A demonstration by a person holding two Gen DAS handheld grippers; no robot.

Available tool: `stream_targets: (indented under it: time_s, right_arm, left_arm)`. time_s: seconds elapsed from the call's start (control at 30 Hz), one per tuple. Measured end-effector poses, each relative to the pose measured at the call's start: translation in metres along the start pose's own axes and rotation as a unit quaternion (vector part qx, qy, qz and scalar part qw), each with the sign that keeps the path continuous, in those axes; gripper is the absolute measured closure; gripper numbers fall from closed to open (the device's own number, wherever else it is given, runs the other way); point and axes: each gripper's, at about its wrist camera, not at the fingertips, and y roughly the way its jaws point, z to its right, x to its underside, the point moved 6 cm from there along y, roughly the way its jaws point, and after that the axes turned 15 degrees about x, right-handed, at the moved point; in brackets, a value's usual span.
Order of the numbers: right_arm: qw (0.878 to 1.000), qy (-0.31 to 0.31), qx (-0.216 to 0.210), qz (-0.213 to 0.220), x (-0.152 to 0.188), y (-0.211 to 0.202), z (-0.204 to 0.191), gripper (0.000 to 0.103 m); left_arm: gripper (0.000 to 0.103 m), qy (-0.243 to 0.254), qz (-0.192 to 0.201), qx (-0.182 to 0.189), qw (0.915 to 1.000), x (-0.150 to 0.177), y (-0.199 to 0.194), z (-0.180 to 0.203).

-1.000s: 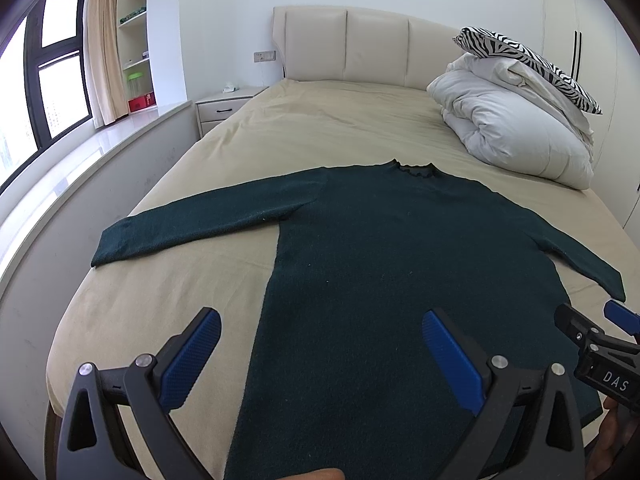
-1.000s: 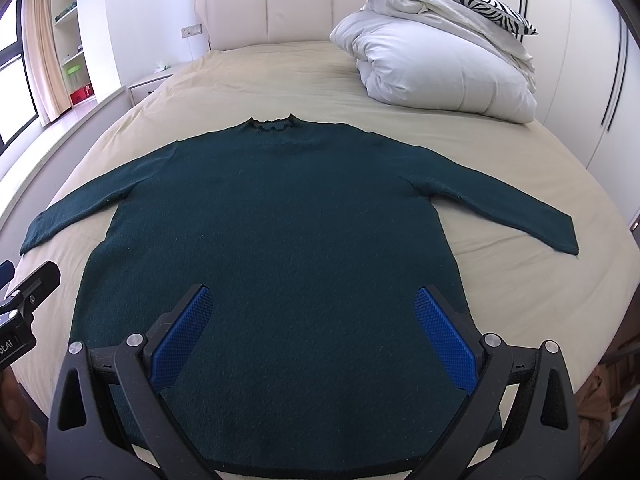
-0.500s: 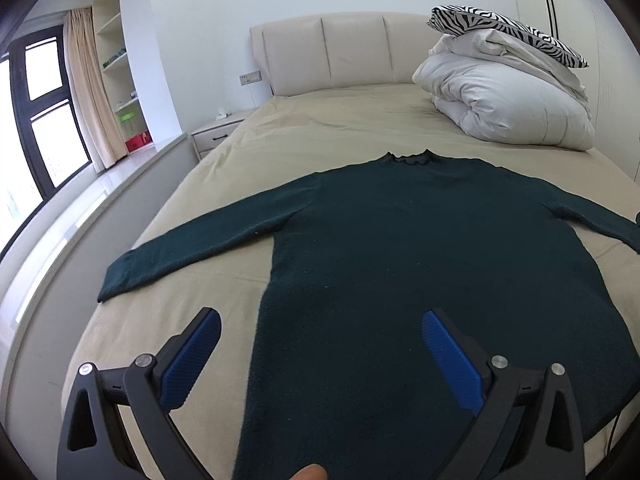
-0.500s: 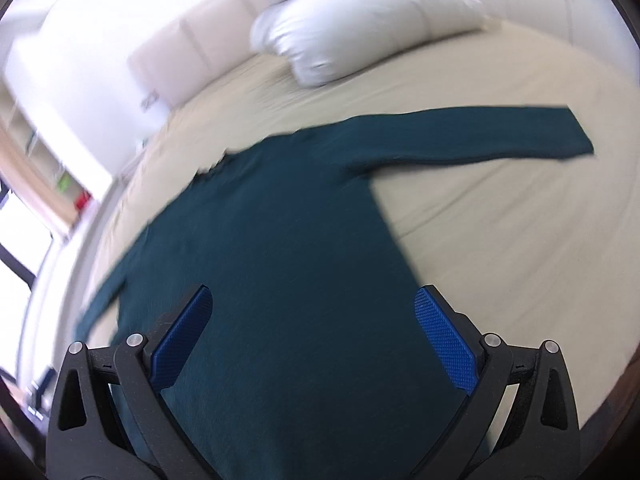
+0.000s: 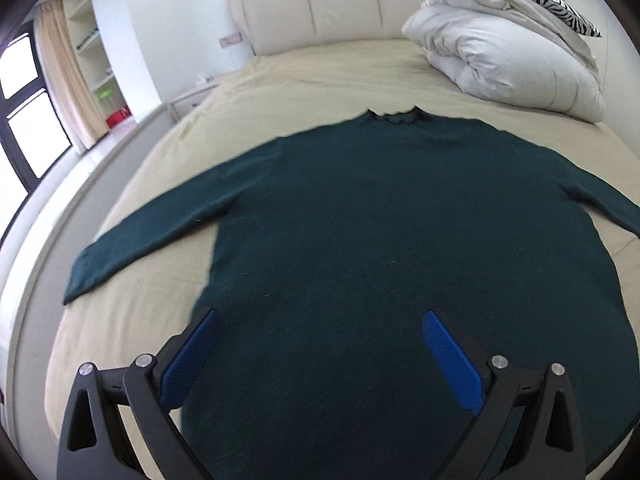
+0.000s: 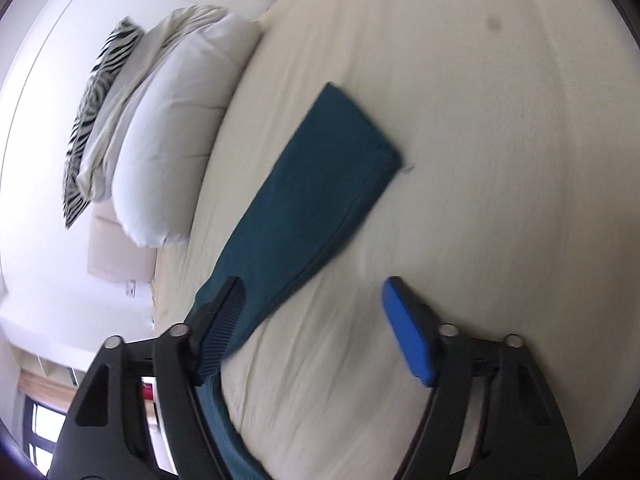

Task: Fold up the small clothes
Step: 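Grasp the sweater sleeve cuff with the right gripper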

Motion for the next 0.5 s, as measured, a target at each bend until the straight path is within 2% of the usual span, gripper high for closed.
stream_targets:
  time_s: [0.07,0.17,0.23,0.27,0.3,0.4,0.5]
  right_arm:
    - [1.0,-0.004,-0.002,0.007,-0.017,0.012,0.001,0.045]
    - [1.0,-0.011,0.009,0.013,-0.034,0.023,-0.006,0.054]
    - [1.0,0.002,0.015,0.013,-0.051,0.035,-0.013,0.067]
    - [1.0,0.005,0.027,0.014,-0.059,0.041,-0.014,0.08]
    - [0.999,0.004,0.031,0.015,-0.064,0.045,-0.016,0.088]
    - [0.998,-0.024,0.058,0.028,-0.068,0.048,-0.04,0.096]
    - [0.993,-0.083,0.074,0.049,-0.054,0.042,-0.085,0.096]
  left_arm:
    - [0.0,-0.02,-0.011,0.037,0.9991,-0.005,0.013,0.003]
    - [0.001,-0.043,-0.02,0.085,0.9952,-0.011,0.029,0.005]
    - [0.008,-0.072,-0.034,0.136,0.9874,-0.013,0.041,0.007]
    - [0.009,-0.093,-0.041,0.167,0.9808,-0.015,0.047,0.006]
    - [0.012,-0.106,-0.043,0.183,0.9763,-0.016,0.051,0.007]
    - [0.015,-0.136,-0.041,0.236,0.9613,-0.024,0.062,0.01]
    - [0.022,-0.146,-0.037,0.264,0.9529,-0.034,0.067,0.01]
